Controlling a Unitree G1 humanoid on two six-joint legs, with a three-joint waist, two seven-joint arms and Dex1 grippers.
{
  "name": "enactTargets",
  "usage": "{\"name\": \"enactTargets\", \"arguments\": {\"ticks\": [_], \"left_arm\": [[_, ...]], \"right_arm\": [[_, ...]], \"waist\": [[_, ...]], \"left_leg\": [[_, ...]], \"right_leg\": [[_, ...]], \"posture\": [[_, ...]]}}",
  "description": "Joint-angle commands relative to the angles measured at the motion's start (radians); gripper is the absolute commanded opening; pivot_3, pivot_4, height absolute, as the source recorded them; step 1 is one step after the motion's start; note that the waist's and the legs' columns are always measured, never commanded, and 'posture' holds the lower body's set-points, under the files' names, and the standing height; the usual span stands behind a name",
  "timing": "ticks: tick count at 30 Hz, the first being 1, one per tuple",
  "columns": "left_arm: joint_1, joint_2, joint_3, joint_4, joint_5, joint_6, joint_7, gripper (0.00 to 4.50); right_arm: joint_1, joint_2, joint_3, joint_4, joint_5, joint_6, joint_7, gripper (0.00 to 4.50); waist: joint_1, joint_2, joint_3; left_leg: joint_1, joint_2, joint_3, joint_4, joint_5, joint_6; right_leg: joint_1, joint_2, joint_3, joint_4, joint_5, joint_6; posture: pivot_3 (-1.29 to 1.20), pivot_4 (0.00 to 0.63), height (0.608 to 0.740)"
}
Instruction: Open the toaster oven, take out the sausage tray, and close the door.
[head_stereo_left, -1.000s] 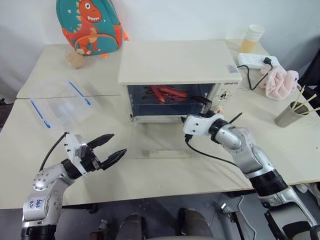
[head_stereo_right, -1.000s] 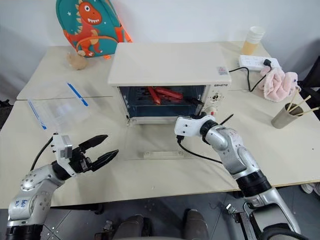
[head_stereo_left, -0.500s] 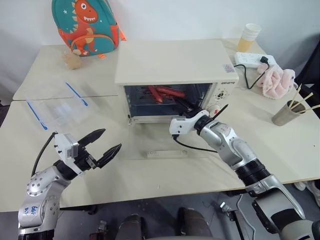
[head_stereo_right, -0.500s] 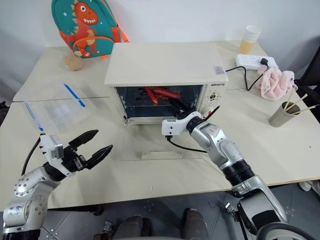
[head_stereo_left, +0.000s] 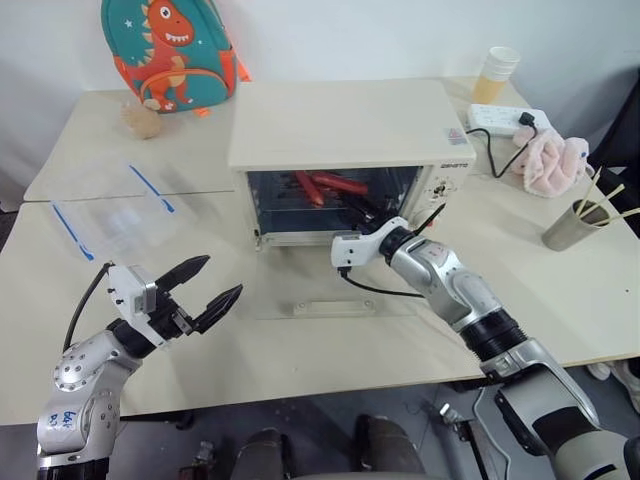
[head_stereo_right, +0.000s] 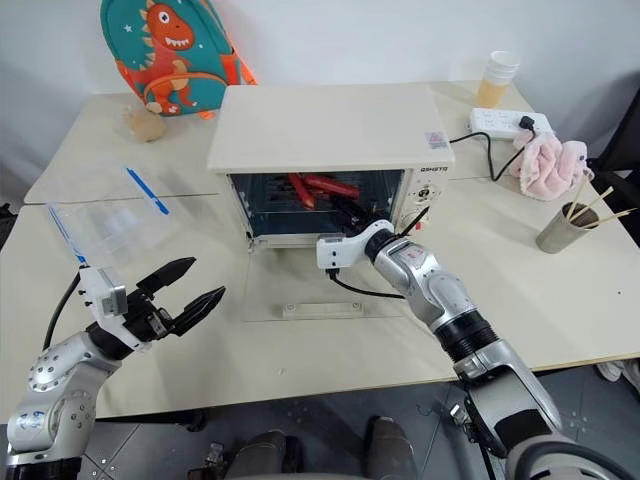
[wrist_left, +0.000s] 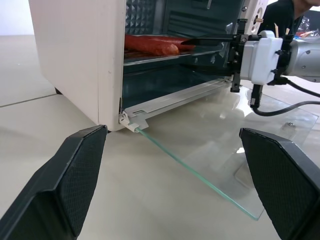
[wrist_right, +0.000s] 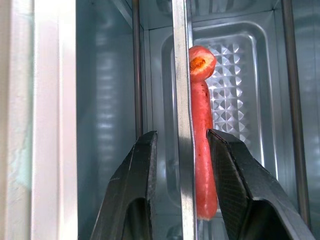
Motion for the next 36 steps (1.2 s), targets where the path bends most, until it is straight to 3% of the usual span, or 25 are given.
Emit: {"name": "enactTargets", "arguments": {"ticks": [1,3,21,27,36], "left_arm": [[-0.011,0.004,0.002,-0.034,-0.015,-0.009,0.004,4.50],[-0.015,0.004,-0.001,-0.033,-0.014,-0.007,0.005,4.50],[-0.116,-0.009,-0.054,-0.003,-0.019,0.033,0.020,4.50],[-0.127,-0.009,-0.040,0.002,-0.040,0.048,0.018,4.50],[-0.051,0.085,0.057,0.015,-0.066,0.061,-0.041,4.50]], "right_arm": [[-0.016,0.012,0.003,-0.021,-0.009,0.004,-0.015,0.65],[-0.014,0.013,0.000,-0.027,-0.010,0.002,-0.018,0.03],[0.075,-0.066,-0.045,-0.292,0.090,-0.017,0.197,0.03],[0.186,-0.100,-0.063,-0.406,0.116,-0.018,0.225,0.03],[0.395,-0.168,-0.115,-0.597,0.142,-0.045,0.258,0.03]], "waist": [[0.000,0.000,0.000],[-0.003,0.000,0.000],[-0.014,0.000,0.000],[-0.014,0.000,0.000],[-0.001,0.000,0.000]], "left_leg": [[0.000,0.000,0.000,0.000,0.000,0.000],[0.000,0.000,0.000,0.000,0.000,0.000],[0.000,0.001,0.000,-0.003,0.000,-0.001],[0.000,0.000,0.000,-0.003,0.000,-0.001],[0.000,0.000,-0.002,-0.003,0.000,-0.001]], "right_leg": [[0.000,0.000,0.000,0.000,0.000,0.000],[0.000,0.000,0.000,0.000,0.000,0.000],[-0.001,0.001,0.000,-0.001,0.000,0.000],[-0.001,0.001,-0.001,-0.001,0.000,0.000],[0.000,0.001,0.000,-0.002,0.000,0.000]], "posture": [[0.00,0.150,0.740],[0.00,0.150,0.740],[0.00,0.150,0.740],[0.00,0.150,0.740],[0.00,0.150,0.740]]}}
